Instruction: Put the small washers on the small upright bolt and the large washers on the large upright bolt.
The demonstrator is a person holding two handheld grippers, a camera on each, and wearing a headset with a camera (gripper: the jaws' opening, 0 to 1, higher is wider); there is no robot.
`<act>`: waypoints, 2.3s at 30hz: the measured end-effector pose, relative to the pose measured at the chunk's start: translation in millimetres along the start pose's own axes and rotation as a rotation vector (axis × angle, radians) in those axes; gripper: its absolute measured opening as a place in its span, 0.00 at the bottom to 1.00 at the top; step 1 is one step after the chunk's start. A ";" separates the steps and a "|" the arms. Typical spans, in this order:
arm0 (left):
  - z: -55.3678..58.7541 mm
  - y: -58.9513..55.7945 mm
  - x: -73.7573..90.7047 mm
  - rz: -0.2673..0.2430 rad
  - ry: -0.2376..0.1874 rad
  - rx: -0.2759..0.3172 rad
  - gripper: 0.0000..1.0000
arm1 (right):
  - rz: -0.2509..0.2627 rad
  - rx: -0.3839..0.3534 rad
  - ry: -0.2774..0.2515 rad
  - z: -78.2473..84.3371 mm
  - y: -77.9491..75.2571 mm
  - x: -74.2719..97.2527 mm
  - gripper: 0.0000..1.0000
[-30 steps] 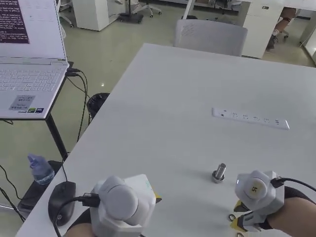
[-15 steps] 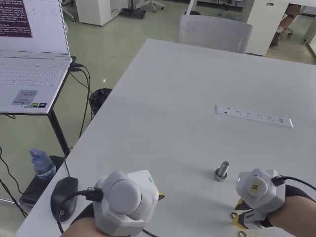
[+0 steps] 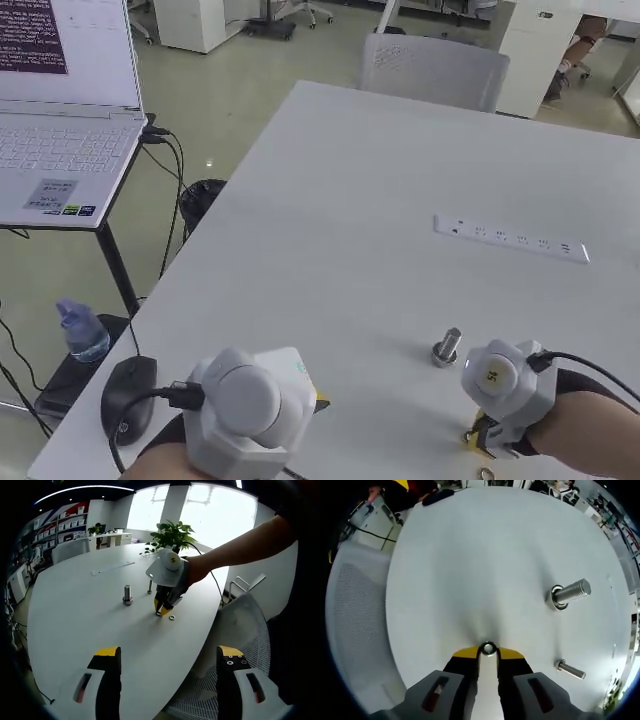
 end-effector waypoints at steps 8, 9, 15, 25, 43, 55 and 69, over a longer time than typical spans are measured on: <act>-3.8 -3.9 1.0 -0.007 -0.007 -0.011 0.76 | -0.007 0.012 0.014 0.0 -1.9 1.1 0.13; -5.2 -4.3 1.9 -0.009 -0.016 -0.010 0.76 | -0.008 0.001 -0.004 2.0 -2.6 1.3 0.12; -4.5 -5.0 0.8 -0.016 -0.014 -0.007 0.75 | -0.012 0.009 -0.014 1.5 -2.0 -0.1 0.12; -4.5 -9.8 -1.3 -0.024 -0.014 0.000 0.74 | -0.026 -0.009 -0.045 3.3 -1.4 3.1 0.12; -13.2 -14.1 -15.9 -0.061 -0.060 0.018 0.88 | -0.005 -0.059 -0.079 39.3 -11.8 31.9 0.12; -17.2 -17.8 -29.1 -0.066 -0.046 0.025 0.95 | 0.009 -0.102 -0.078 75.9 -26.7 47.0 0.12; -16.8 -25.1 -37.6 -0.059 -0.026 0.020 0.99 | 0.054 -0.122 -0.083 91.4 -49.6 63.3 0.12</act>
Point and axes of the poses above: the centre of the closed fingertips' face, and the gripper's own axes: x roughly backward along the fingers, y roughly to its left, z roughly out of its underside, the point moved 10 cm from there along x, roughly backward along the fingers, and after that the axes turned 10 degrees about x, right-handed, at the moved point
